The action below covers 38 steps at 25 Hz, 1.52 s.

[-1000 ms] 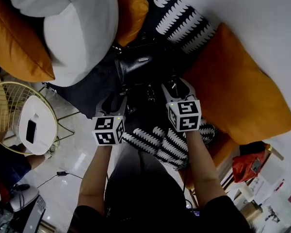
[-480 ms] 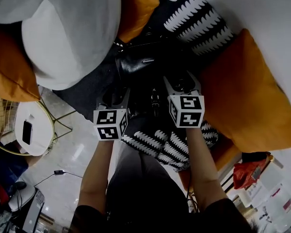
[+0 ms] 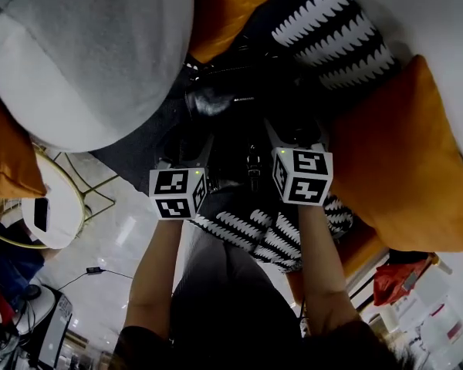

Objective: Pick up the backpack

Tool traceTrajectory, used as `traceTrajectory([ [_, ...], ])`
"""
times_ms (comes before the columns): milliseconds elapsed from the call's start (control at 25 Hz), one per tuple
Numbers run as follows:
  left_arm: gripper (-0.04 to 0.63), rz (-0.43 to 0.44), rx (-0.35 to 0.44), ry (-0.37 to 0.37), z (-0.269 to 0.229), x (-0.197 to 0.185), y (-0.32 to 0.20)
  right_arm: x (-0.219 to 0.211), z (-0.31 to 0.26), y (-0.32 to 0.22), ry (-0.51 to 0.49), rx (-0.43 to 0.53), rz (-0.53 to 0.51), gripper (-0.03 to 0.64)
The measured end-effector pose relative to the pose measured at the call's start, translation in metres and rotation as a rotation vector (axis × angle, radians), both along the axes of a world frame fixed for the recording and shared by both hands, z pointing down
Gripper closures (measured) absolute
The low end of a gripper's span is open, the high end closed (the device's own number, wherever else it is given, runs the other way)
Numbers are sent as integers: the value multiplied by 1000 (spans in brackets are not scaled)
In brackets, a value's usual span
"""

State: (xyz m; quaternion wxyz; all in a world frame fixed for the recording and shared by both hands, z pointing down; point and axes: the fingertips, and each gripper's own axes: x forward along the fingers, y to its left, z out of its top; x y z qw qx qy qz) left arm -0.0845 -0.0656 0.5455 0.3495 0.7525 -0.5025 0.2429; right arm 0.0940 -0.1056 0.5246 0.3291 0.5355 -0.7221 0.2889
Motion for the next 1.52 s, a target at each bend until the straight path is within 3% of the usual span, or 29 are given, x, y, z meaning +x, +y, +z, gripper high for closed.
traceTrajectory([
  [320, 305, -3, -20, 12, 14, 2, -6, -1, 10, -4, 29, -7, 24, 249],
  [600, 335, -32, -44, 40, 24, 7, -4, 0, 19, -2, 45, -36, -13, 251],
  [1120, 484, -8, -41, 94, 16, 10, -3, 4, 11, -1, 89, 6, 12, 387],
  [1520, 548, 35, 50, 93, -23, 10, 14, 7, -5, 11, 93, 24, 59, 461],
])
